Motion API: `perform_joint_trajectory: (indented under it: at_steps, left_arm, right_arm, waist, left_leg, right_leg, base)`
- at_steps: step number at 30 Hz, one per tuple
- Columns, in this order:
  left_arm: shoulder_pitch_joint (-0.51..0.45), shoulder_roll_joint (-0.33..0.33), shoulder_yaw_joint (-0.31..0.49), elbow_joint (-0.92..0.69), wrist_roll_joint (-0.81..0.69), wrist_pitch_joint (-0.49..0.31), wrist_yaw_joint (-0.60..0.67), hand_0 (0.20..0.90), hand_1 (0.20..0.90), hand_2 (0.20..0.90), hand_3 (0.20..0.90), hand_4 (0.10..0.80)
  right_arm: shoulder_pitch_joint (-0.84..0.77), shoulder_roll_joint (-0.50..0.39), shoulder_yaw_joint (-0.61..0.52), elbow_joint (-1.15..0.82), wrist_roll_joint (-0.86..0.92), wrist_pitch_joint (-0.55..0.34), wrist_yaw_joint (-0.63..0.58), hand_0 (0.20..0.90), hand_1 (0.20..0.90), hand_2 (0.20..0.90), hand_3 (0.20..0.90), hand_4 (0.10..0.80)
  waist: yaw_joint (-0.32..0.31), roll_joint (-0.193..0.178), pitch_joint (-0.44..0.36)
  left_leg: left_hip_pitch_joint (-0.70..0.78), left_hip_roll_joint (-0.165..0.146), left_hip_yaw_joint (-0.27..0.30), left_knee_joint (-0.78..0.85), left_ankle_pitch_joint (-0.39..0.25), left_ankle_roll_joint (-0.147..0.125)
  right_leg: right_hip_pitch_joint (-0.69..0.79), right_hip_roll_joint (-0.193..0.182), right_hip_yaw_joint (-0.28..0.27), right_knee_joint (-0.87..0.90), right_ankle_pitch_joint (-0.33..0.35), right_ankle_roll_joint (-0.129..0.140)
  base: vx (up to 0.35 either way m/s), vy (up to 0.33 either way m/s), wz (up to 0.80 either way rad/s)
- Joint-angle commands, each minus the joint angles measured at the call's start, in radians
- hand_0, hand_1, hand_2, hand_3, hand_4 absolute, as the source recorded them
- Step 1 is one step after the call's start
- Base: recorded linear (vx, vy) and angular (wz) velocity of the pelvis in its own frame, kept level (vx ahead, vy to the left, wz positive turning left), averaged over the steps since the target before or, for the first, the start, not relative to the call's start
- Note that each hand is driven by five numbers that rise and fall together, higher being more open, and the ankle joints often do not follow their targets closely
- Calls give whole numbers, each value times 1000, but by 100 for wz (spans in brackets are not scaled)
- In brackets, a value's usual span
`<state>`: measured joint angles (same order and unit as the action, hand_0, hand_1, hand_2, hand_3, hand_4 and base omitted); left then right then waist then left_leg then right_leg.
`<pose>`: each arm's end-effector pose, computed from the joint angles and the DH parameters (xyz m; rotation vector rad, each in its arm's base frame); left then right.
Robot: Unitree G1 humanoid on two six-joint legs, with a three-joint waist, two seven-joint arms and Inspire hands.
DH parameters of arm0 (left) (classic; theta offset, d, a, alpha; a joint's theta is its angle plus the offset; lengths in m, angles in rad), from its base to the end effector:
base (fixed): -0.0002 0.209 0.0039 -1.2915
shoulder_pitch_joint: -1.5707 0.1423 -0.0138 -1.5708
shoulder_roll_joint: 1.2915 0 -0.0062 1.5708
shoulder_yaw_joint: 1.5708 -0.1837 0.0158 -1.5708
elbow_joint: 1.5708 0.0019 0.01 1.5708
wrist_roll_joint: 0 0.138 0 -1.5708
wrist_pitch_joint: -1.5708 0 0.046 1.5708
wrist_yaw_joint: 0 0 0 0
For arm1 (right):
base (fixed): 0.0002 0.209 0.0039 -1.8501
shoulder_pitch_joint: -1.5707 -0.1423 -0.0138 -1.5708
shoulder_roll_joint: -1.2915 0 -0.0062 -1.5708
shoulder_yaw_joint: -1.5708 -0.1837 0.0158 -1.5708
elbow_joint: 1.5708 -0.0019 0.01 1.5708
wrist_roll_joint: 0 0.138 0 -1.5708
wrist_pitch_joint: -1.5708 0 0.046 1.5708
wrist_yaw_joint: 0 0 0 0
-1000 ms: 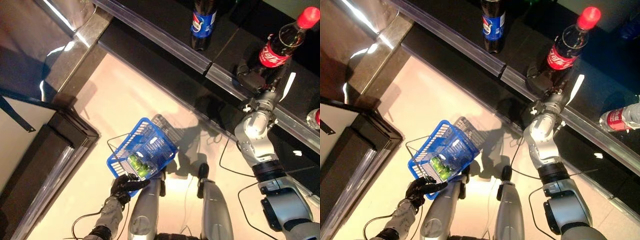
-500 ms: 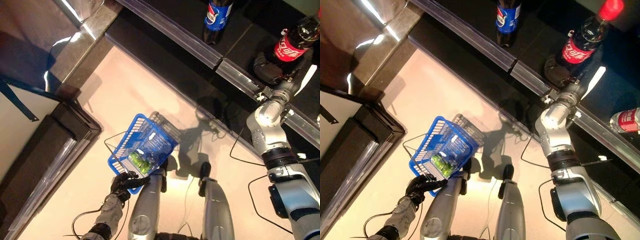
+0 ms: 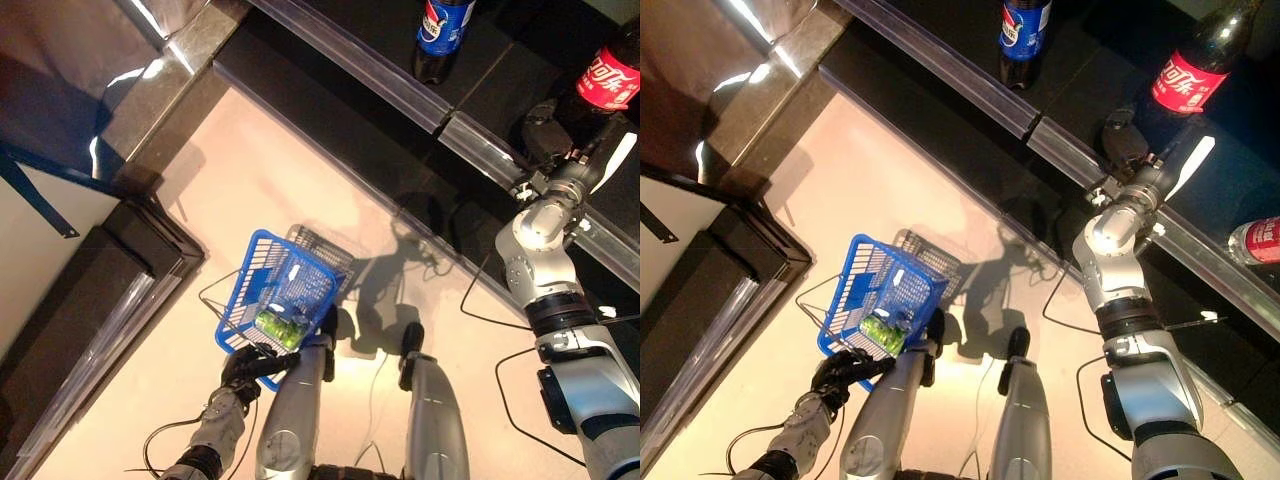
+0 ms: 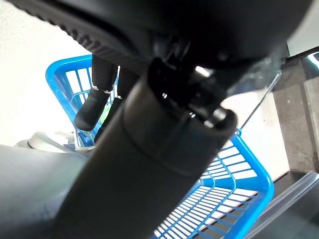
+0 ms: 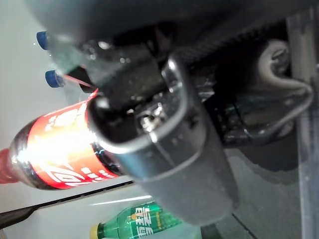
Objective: Pick up the drink and place into the basket.
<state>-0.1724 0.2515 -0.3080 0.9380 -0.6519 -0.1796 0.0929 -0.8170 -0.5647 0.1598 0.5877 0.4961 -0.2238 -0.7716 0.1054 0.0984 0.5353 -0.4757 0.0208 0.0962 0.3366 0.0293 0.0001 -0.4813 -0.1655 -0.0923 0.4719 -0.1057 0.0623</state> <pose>0.1794 0.1933 -0.0697 -0.1701 0.6332 0.1930 0.3307 -0.2231 0.1912 0.0708 -0.4523 -0.7276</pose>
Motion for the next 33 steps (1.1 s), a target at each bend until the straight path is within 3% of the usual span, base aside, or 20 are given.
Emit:
perform_joint_trajectory:
  at_steps: [1,13,18,27,33]
  left_arm:
    - [94,52,-33,-74,-8,-72,-35,300,300,300,200,100]
    - [136,74,40,-254,-34,-158,-90,300,300,300,200,100]
    - [152,104,22,-403,-27,-179,-135,300,300,300,200,100]
    - [202,157,35,-710,-115,-147,-189,300,300,300,200,100]
    - [245,199,38,-976,-146,-111,-263,300,300,300,200,100]
  right_arm:
    - [-104,-146,-41,-179,-59,-97,34,300,300,300,200,100]
    - [129,-86,-63,-587,-140,6,245,300,300,300,200,100]
    - [230,-56,-34,-736,-108,19,347,300,300,300,200,100]
    - [344,6,60,-906,-56,98,488,300,300,300,200,100]
    - [396,52,173,-947,15,129,531,300,300,300,200,100]
  waist:
    - [-17,1,-15]
    - [-52,-29,-24]
    - [-61,-38,-56]
    - [-44,-44,-104]
    - [3,-46,-128]
  left_leg:
    - [-3,-42,-85,98,-71,-9]
    - [92,-24,-76,93,-48,-26]
    - [121,-15,-72,89,-38,-36]
    - [176,-10,-81,91,-37,-44]
    - [222,-12,-110,73,-39,-44]
  right_leg:
    - [29,-3,-53,15,20,-40]
    - [144,10,-44,-2,5,-49]
    - [190,14,-43,-19,-2,-52]
    - [284,16,-58,-32,-28,-61]
    - [357,21,-92,-45,-45,-64]
  base:
    - [-42,11,0]
    - [-12,6,-1]
    - [18,1,1]
    - [58,2,-1]
    - [79,-36,14]
